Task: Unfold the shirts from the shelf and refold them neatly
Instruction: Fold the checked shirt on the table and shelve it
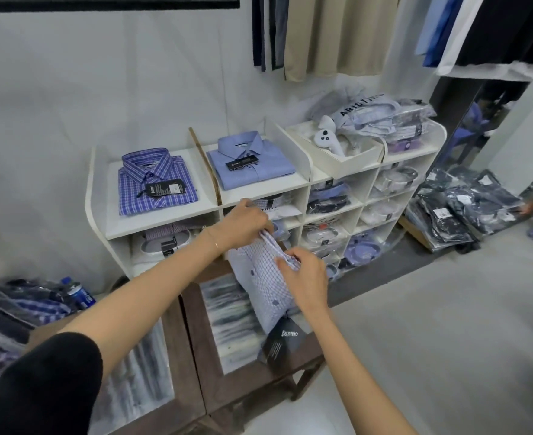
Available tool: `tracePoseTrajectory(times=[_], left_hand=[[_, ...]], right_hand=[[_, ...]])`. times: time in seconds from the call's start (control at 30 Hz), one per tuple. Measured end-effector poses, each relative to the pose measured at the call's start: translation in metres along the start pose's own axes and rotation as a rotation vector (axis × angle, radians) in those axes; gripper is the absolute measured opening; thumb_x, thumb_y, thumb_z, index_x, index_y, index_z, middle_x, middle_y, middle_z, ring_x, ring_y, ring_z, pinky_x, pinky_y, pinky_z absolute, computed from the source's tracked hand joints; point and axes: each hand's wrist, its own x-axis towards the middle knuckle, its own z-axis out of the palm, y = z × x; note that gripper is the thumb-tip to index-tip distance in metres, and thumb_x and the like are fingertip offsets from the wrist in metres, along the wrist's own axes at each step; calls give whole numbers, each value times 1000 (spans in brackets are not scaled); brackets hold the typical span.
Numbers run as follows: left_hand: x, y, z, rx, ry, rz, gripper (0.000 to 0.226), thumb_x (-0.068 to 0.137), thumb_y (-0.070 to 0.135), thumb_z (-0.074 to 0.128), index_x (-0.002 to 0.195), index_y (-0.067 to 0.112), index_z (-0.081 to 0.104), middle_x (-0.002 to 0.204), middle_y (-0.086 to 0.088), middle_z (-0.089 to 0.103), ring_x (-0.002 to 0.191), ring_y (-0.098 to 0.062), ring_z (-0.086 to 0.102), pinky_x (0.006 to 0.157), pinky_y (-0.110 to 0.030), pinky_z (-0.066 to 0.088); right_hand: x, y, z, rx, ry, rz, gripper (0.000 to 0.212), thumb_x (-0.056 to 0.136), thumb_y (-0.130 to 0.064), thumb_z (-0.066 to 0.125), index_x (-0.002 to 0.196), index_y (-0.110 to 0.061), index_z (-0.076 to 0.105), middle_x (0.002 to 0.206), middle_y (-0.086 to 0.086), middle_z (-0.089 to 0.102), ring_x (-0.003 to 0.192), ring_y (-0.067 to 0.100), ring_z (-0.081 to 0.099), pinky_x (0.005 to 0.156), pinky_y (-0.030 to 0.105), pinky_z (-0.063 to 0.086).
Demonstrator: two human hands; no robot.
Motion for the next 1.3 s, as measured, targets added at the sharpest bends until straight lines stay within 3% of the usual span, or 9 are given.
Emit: tracePoseTrajectory(times=[0.23, 0.43, 0.57, 0.63, 0.73, 0.83, 1.0, 1.1, 1.3], left_hand=[[-91, -19, 56, -223, 357, -154, 24, 73, 0, 73, 84, 21, 70, 108, -6, 65, 104, -31, 59, 94, -40, 34], [-176, 22, 147, -844, 463, -799, 38, 83, -11, 55, 114, 10, 63, 128, -8, 44, 117, -20, 47, 106, -39, 38], [-196, 53, 164, -1386, 565, -1345, 20, 97, 3, 47, 115, 9, 51, 96, -6, 61, 81, -24, 64, 66, -35, 58], [-199, 59, 165, -1599, 544, -1443, 20, 97, 18, 54, 115, 10, 51, 100, -12, 63, 81, -23, 63, 64, -31, 55], [-202, 60, 167, -1708, 543, -1414, 29, 90, 12, 64, 116, 9, 52, 101, -17, 67, 90, -25, 64, 87, -43, 53], [-206, 53, 169, -1698, 536, -1421, 29, 89, 0, 63, 115, 8, 54, 96, -19, 70, 97, -30, 66, 91, -43, 53], [-210, 54, 174, -1244, 553, -1361, 29, 89, 2, 60, 117, 7, 58, 103, -13, 67, 95, -26, 62, 85, -37, 50], [-199, 68, 167, -808, 649, -1099, 22, 92, 5, 55, 112, 11, 62, 107, -3, 60, 103, -16, 53, 94, -27, 39], [-158, 115, 162, -713, 429, -466, 31, 94, 35, 46, 112, 19, 66, 105, 5, 61, 98, -8, 48, 85, -23, 34]], right_hand=[[-33, -34, 52, -389, -127, -379, 24, 67, -20, 83, 80, -13, 63, 81, 3, 59, 67, 21, 61, 46, 30, 48], [-85, -41, 119, -613, -418, -476, 44, 34, -19, 90, 65, -23, 59, 66, -5, 56, 52, 11, 56, 32, 20, 34], [-111, -40, 142, -631, -564, -445, 52, 21, -17, 90, 64, -21, 61, 63, -1, 57, 48, 14, 55, 30, 21, 33], [-117, -40, 150, -620, -569, -435, 52, 24, -18, 91, 69, -19, 64, 64, 0, 58, 48, 14, 56, 30, 22, 35], [-124, -40, 155, -607, -574, -441, 59, 54, -19, 85, 109, -10, 65, 85, 4, 64, 66, 16, 61, 40, 28, 44], [-126, -37, 157, -463, -709, -434, 51, 90, -14, 54, 138, -6, 36, 121, 11, 51, 107, 26, 53, 76, 38, 49], [-117, -26, 143, -226, -782, -394, 26, 93, -24, 50, 117, -14, 52, 109, 7, 58, 103, 22, 53, 79, 37, 48], [-100, -8, 122, -128, -632, -383, 19, 94, -21, 51, 109, -14, 61, 103, 3, 61, 99, 16, 52, 77, 32, 47], [-71, 60, 73, -195, -378, -315, 32, 81, -26, 70, 110, -16, 60, 109, 2, 56, 102, 17, 48, 85, 30, 44]])
